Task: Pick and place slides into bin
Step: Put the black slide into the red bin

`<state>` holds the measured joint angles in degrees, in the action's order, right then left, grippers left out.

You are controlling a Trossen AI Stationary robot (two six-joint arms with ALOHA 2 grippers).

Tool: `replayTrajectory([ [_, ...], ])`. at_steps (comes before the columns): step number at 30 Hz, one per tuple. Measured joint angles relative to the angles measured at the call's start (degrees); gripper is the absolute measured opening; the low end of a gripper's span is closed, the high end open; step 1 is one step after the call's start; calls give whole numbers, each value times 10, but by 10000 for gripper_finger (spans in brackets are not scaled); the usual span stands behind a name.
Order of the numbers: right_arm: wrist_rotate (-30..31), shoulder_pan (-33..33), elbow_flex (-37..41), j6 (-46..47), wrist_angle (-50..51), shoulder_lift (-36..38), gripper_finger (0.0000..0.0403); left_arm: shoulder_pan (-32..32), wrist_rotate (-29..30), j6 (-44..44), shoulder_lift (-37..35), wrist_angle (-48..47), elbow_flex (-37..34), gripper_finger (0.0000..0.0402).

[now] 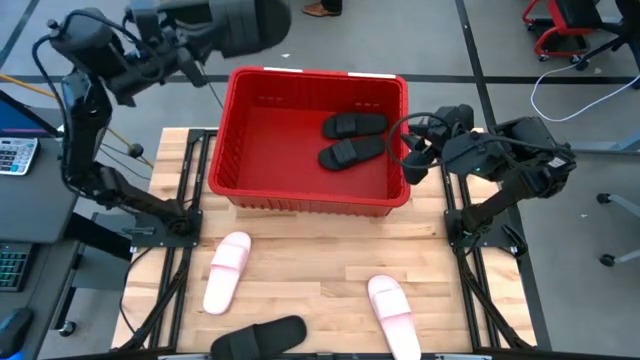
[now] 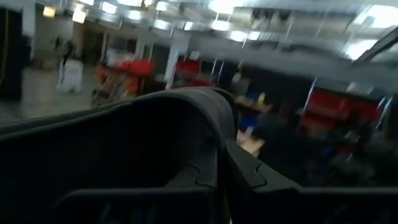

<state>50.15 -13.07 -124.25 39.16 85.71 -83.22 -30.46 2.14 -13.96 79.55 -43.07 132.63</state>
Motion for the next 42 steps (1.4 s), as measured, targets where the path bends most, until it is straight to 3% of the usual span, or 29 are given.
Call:
replayTrajectory([
  [8, 5, 7, 0, 3, 0, 0, 134, 20, 65, 11, -16, -181, 1, 12],
  [18, 6, 25, 0, -6, 0, 0, 134, 53, 84, 64, 21, -96, 2, 12],
  [27, 5, 25, 0, -7, 0, 0, 134, 11, 42, 19, 110, -47, 1, 12],
  [35, -9, 25, 0, 0, 0, 0, 134, -26, 13, -119, 241, -141, -1, 12],
  [42, -14, 25, 0, -3, 0, 0, 134, -35, 6, -184, 370, -220, -1, 12],
])
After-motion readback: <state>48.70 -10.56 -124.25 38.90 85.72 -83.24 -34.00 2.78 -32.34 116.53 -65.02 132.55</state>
